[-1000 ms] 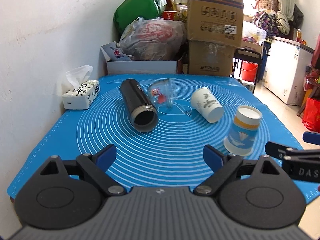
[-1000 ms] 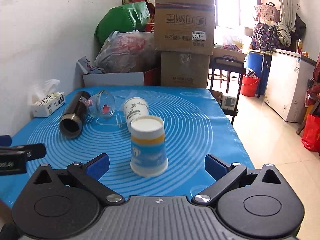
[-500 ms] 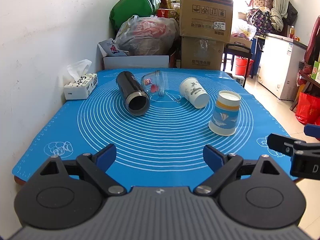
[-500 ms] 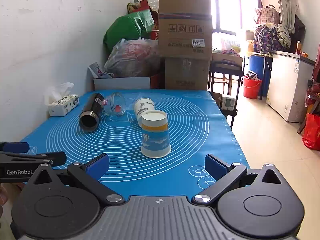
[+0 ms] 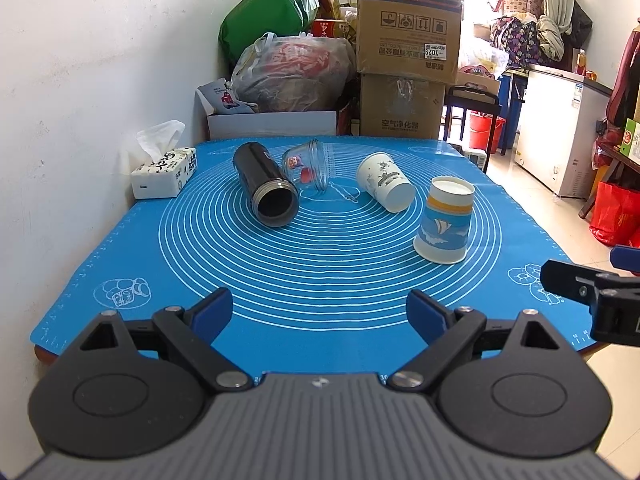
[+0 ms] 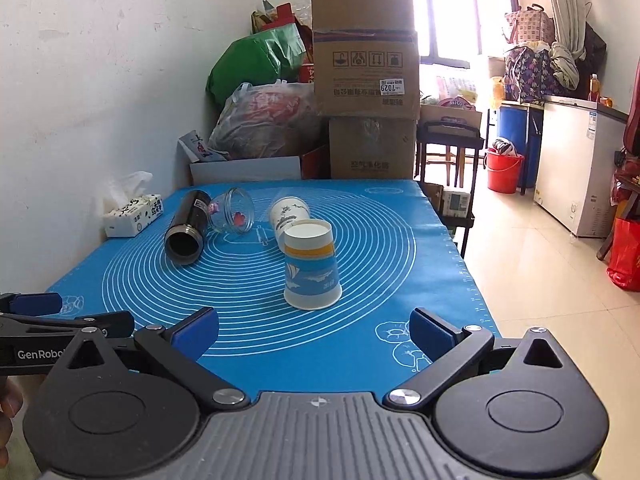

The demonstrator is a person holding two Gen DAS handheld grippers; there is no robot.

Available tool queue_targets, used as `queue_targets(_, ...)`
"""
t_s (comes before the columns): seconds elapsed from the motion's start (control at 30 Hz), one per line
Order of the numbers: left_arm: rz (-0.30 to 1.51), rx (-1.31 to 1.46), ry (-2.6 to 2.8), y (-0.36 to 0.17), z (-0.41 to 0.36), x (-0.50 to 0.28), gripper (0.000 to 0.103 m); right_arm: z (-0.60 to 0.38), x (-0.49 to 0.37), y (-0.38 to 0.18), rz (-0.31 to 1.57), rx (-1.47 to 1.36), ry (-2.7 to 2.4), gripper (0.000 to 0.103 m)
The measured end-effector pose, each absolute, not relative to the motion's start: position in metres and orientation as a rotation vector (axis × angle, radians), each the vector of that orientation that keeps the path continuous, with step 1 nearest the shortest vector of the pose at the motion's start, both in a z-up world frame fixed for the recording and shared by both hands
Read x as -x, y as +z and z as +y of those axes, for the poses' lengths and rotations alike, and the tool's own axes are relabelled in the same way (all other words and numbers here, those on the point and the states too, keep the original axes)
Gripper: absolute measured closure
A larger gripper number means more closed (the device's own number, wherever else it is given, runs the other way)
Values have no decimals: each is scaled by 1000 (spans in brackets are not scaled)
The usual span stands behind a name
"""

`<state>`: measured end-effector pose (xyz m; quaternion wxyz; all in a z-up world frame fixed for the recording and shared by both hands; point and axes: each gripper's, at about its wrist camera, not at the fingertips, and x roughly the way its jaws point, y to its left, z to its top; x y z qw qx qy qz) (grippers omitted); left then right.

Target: Flip cup upside down

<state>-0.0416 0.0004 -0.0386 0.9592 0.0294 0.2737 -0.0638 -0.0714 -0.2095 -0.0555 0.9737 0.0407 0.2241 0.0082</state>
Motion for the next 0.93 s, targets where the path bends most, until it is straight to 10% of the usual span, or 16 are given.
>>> queue_targets(0.93, 557, -57, -133, -36, 2, 44, 10, -205, 72, -56, 463, -73, 9, 0)
